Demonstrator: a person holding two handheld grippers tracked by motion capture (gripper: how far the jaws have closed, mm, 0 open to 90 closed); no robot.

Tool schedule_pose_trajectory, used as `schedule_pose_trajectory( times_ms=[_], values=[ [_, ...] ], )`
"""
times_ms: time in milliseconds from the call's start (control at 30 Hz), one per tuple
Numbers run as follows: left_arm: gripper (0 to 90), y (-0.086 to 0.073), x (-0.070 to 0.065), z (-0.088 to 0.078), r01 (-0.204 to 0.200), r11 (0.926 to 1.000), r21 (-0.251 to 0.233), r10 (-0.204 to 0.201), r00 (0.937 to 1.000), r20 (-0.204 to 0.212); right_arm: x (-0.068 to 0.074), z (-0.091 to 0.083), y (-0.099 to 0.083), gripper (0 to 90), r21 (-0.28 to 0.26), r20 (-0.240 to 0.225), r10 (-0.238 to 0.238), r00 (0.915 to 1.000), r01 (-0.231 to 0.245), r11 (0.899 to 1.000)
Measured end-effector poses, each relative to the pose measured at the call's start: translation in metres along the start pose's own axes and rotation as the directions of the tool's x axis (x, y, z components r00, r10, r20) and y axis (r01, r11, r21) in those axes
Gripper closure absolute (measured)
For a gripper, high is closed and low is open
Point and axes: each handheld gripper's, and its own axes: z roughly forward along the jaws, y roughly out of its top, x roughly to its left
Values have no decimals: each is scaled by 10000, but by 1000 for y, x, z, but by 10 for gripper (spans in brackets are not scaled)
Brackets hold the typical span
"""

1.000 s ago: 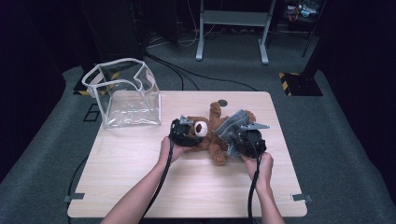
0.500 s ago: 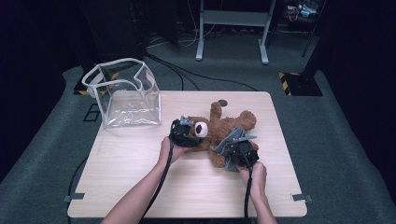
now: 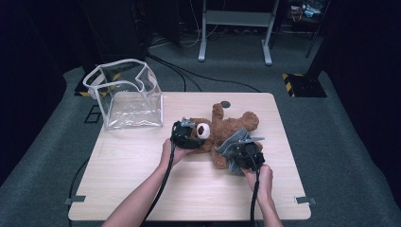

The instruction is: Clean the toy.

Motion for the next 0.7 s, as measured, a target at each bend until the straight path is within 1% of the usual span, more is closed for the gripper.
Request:
schedule_pose_trajectory(
  times_ms=[33, 100, 167, 200, 233, 267, 300, 333, 367, 433, 500, 533, 600, 633, 667, 700],
  values=[
    [341, 0, 0, 0, -9, 10000, 9, 9, 10000, -5, 0, -4, 2, 689, -167, -75, 82, 9999, -83, 9998],
    [341, 0, -1, 0, -12, 10000, 15, 12, 10000, -29, -1, -15, 11, 688, -681, -261, 194, 9995, -212, 9975],
    [341, 0, -1, 0, -11, 10000, 14, 11, 10000, -44, 1, -20, 20, 687, -952, -442, 308, 9985, -349, 9948],
    [341, 0, -1, 0, -13, 10000, 14, 13, 10000, -52, 2, -21, 24, 686, -1035, -546, 257, 9982, -312, 9941],
    [341, 0, -1, 0, -23, 10000, 20, 23, 10000, -56, 6, -20, 29, 686, -971, -594, 269, 9979, -326, 9947],
    [341, 0, -1, 0, -25, 10000, 19, 25, 10000, -61, 8, -17, 32, 686, -994, -567, 140, 9983, -196, 9949],
    [341, 0, -1, 0, -21, 10000, 25, 21, 10000, -66, 12, -13, 36, 685, -827, -576, 180, 9982, -228, 9963],
    [341, 0, -1, 0, -25, 10000, 29, 25, 10000, -71, 15, -6, 38, 683, -759, -635, 94, 9979, -142, 9970],
    [341, 0, -1, 0, -32, 10000, 43, 32, 10000, -75, 17, -1, 39, 682, -659, -622, 122, 9980, -163, 9977],
    [341, 0, -1, 0, -21, 10000, 49, 21, 10000, -68, 22, 7, 38, 682, -615, -539, 65, 9985, -98, 9981],
    [341, 0, -1, 1, -11, 10000, 27, 11, 10000, -67, 25, 8, 35, 683, -711, -579, 158, 9982, -199, 9973],
    [342, 0, -1, 1, -1, 10000, 25, 1, 10000, -68, 27, 8, 33, 684, -689, -707, 120, 9974, -169, 9975],
    [341, 0, -1, 1, -24, 10000, 29, 24, 10000, -84, 33, 11, 30, 684, -588, -635, -241, 9977, 204, 9981],
    [341, 0, -1, 1, -30, 10000, 38, 31, 10000, -79, 37, 13, 28, 685, -443, -521, -419, 9978, 396, 9982],
    [341, 0, -1, 1, -23, 10000, 35, 23, 10000, -72, 41, 16, 25, 686, -306, -417, -412, 9983, 400, 9987],
    [341, 0, -1, 0, -30, 10000, 42, 30, 10000, -72, 42, 21, 24, 686, -284, -517, -449, 9977, 434, 9987]
  ],
)
